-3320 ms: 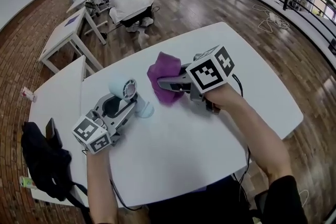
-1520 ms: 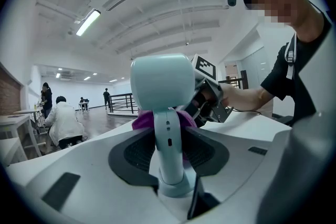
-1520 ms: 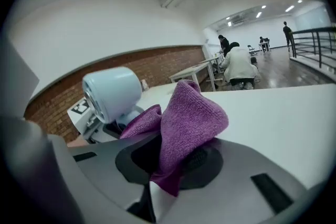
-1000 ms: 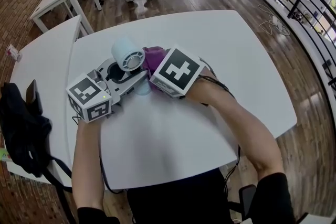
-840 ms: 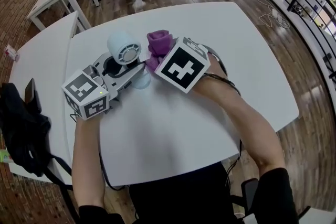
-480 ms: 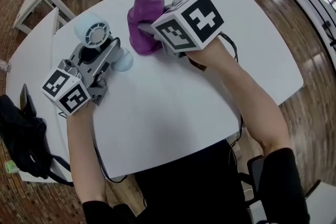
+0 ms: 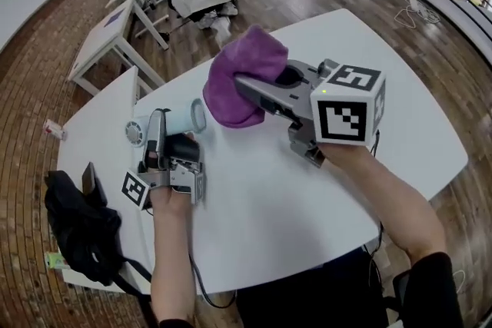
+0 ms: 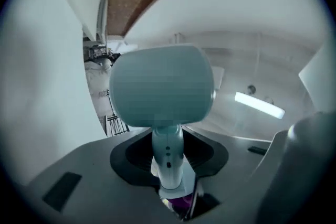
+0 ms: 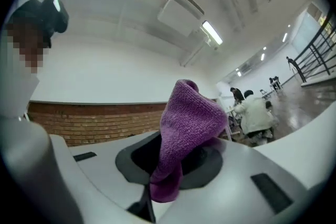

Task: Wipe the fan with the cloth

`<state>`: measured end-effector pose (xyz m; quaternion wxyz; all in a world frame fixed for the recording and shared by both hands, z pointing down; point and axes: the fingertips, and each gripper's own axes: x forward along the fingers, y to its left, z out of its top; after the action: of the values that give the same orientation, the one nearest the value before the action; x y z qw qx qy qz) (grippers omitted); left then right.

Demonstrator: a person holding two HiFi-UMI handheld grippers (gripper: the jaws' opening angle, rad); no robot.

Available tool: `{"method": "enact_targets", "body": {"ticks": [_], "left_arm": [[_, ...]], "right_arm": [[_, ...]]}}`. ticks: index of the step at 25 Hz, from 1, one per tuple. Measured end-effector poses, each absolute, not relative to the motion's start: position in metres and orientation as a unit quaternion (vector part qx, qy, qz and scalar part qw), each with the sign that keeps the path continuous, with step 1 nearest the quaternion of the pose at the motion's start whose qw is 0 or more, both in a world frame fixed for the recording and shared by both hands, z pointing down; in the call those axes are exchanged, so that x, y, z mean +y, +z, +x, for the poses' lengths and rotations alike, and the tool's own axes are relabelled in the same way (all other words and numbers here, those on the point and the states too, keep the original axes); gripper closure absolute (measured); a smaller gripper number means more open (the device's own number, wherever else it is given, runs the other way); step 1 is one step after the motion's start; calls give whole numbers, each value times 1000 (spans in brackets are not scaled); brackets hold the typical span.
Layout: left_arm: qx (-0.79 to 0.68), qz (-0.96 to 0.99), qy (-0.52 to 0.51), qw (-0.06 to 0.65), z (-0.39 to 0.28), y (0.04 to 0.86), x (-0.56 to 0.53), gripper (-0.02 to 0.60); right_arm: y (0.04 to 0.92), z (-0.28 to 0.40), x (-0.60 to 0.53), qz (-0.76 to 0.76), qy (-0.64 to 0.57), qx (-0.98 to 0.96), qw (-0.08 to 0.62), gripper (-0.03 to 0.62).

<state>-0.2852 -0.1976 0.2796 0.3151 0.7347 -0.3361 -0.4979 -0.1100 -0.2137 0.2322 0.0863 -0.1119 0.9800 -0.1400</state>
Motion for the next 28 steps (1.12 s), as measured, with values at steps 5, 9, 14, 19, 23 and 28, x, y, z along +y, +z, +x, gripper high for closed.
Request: {"method": "enact_targets", "body": {"ticks": [5, 9, 14, 19, 23, 28], "left_arm": [[-307, 716, -544, 314, -294, 275, -193, 426], [-252, 751, -528, 307, -260, 260, -187, 427], [-192, 776, -525, 293, -231, 244, -172, 428], [-177, 782, -529, 278, -233, 239, -164, 428], [-184, 782, -532, 269, -237, 240, -164, 428], [-214, 782, -518, 272, -239, 251, -170, 428]], "right_arm": [[206, -132, -158, -60, -24, 990, 123, 525], [197, -130, -147, -72, 19, 986, 150, 525], [210, -135, -157, -96, 22, 986, 132, 525], [237, -135, -180, -176, 75, 980, 49, 525], [282, -112, -240, -328, 100, 935, -95, 525], [242, -100, -222, -333, 161, 928, -39, 525]]}}
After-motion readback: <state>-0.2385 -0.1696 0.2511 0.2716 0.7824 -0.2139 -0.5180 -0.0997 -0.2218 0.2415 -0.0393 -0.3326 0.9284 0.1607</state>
